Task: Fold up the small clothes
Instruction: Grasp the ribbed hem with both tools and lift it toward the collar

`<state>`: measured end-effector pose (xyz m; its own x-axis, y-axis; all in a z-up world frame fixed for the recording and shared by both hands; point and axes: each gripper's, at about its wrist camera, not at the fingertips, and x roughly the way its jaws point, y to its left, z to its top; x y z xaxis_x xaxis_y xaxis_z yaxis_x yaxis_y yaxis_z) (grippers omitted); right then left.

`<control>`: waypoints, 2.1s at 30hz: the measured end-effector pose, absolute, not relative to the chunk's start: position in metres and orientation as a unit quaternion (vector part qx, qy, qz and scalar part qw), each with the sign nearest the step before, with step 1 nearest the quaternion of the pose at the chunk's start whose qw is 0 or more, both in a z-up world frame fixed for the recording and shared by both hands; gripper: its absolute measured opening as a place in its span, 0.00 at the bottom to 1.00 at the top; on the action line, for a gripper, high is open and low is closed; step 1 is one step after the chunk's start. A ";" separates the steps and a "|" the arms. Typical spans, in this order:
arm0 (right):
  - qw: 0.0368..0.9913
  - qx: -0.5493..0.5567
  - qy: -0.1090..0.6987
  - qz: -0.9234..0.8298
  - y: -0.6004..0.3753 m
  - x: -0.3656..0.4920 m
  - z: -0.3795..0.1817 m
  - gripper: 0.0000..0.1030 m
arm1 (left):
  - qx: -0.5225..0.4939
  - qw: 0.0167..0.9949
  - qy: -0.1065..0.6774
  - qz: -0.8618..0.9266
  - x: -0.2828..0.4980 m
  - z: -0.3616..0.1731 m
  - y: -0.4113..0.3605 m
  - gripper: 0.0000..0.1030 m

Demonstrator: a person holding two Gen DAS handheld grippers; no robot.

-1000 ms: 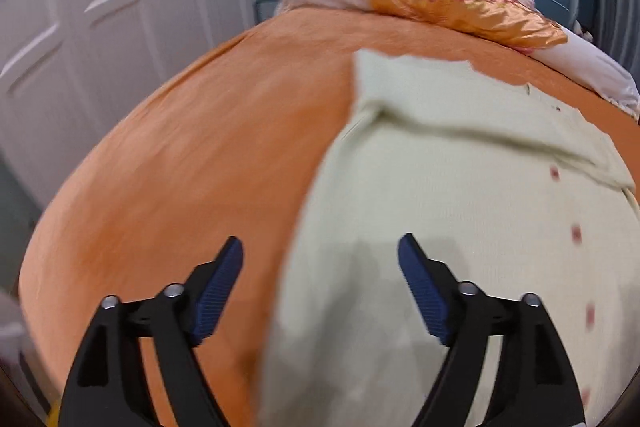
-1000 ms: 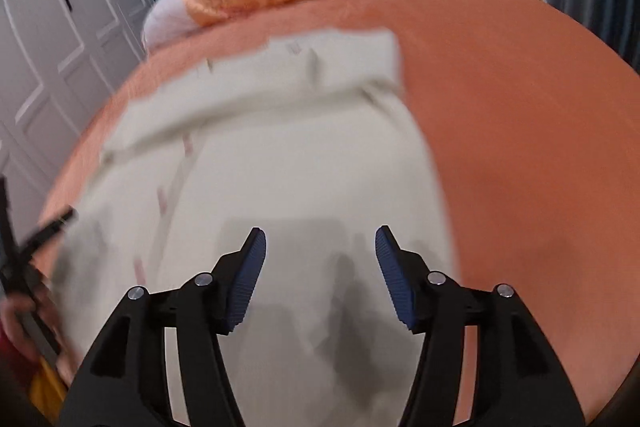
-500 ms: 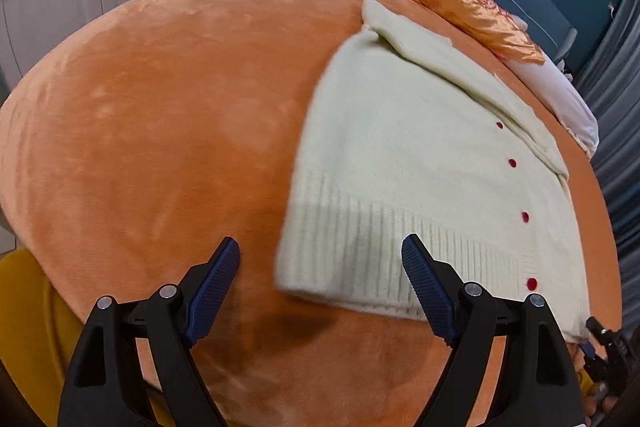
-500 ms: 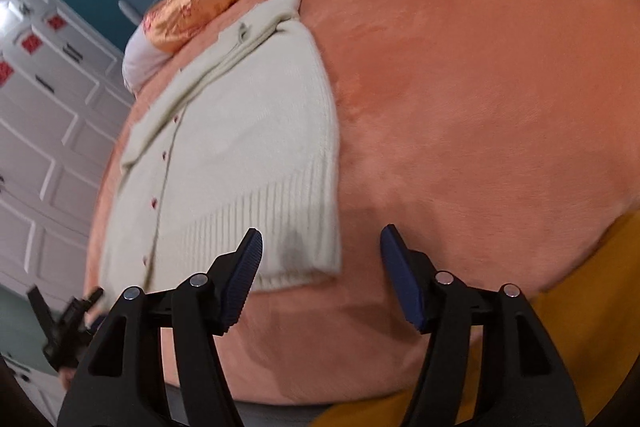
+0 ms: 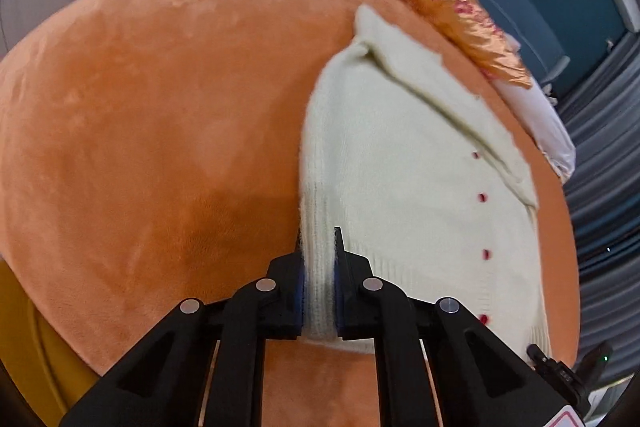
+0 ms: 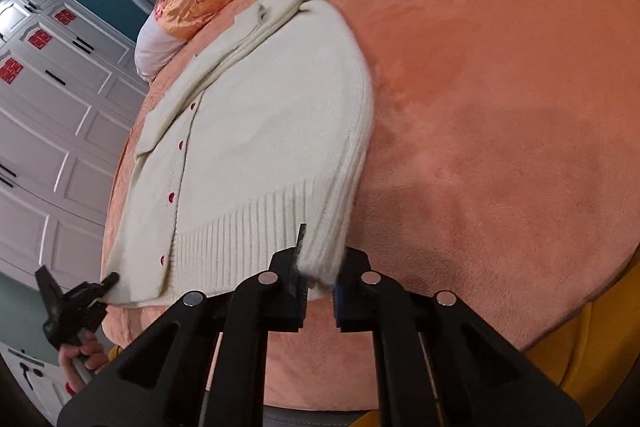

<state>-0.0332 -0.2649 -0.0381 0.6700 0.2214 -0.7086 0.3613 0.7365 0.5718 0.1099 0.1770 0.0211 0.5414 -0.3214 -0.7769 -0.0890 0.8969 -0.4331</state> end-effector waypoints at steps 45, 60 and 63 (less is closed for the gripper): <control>0.823 0.206 0.522 0.086 -0.230 -0.197 0.026 0.05 | -0.066 0.801 0.568 -0.177 -0.058 0.077 0.196 0.06; 0.897 0.273 0.346 0.040 -0.276 -0.101 0.102 0.06 | -0.153 0.879 0.420 -0.168 0.029 0.145 0.183 0.06; 0.896 0.306 0.321 0.031 -0.297 -0.048 0.095 0.06 | -0.171 0.886 0.407 -0.143 0.082 0.133 0.176 0.06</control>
<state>-0.0482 -0.2969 0.0951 0.7924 0.2525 -0.5553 0.1403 0.8105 0.5687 0.0824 0.1765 0.1335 0.6278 -0.3923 -0.6722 0.1141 0.9007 -0.4191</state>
